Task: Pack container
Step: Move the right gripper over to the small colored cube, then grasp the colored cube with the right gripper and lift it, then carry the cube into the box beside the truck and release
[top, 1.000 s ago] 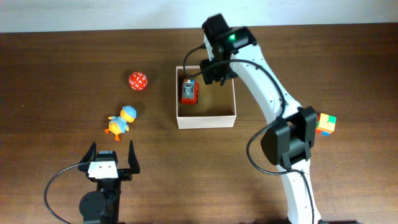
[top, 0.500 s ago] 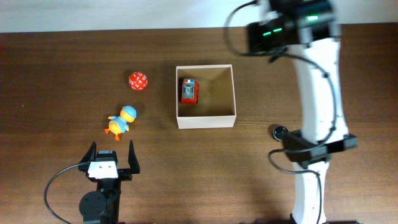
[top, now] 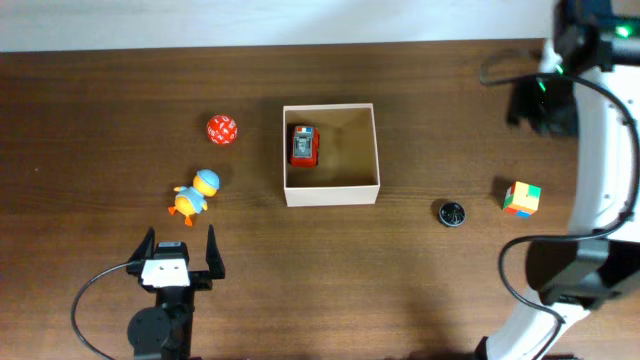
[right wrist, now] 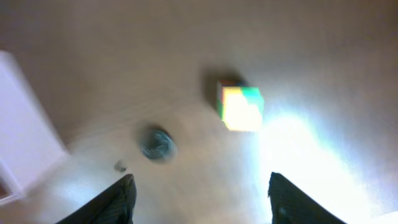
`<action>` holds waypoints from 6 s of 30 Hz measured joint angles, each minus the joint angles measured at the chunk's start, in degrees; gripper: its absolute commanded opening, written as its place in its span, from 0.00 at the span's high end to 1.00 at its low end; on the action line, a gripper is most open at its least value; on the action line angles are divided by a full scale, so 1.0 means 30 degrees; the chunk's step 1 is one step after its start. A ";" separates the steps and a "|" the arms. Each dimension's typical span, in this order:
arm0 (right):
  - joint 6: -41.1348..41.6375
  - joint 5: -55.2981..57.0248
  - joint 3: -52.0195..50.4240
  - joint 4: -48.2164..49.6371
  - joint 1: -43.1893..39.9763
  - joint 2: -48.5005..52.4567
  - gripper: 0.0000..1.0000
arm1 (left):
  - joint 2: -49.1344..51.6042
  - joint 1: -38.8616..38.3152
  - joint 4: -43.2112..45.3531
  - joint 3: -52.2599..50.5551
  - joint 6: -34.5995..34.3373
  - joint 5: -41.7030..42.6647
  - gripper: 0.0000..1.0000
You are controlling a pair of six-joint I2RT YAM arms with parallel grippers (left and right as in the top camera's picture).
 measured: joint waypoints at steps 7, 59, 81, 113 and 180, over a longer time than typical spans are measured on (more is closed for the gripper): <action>-0.0277 -0.0962 -0.7766 0.4029 -0.3723 -0.0146 0.34 | 0.0000 0.0000 0.0000 0.0000 0.0000 0.0000 0.01; -0.6863 -0.4189 -1.6240 1.4302 -0.4896 0.0087 0.54 | 0.0000 0.0000 0.0007 0.0000 0.0000 -0.0007 0.01; -0.7941 -1.3442 -1.0608 1.1285 -0.4699 0.0233 0.53 | 0.0000 0.0000 0.0000 0.0000 0.0000 -0.0007 0.01; 0.2178 -0.0138 -0.6324 1.4783 1.2626 0.0306 0.53 | 0.0000 0.0000 0.0007 0.0000 0.0000 0.0000 0.01; 0.0466 -0.3228 -0.6295 1.6568 1.2065 0.6455 0.87 | 0.0000 0.0000 0.0007 0.0000 0.0000 -0.0007 0.01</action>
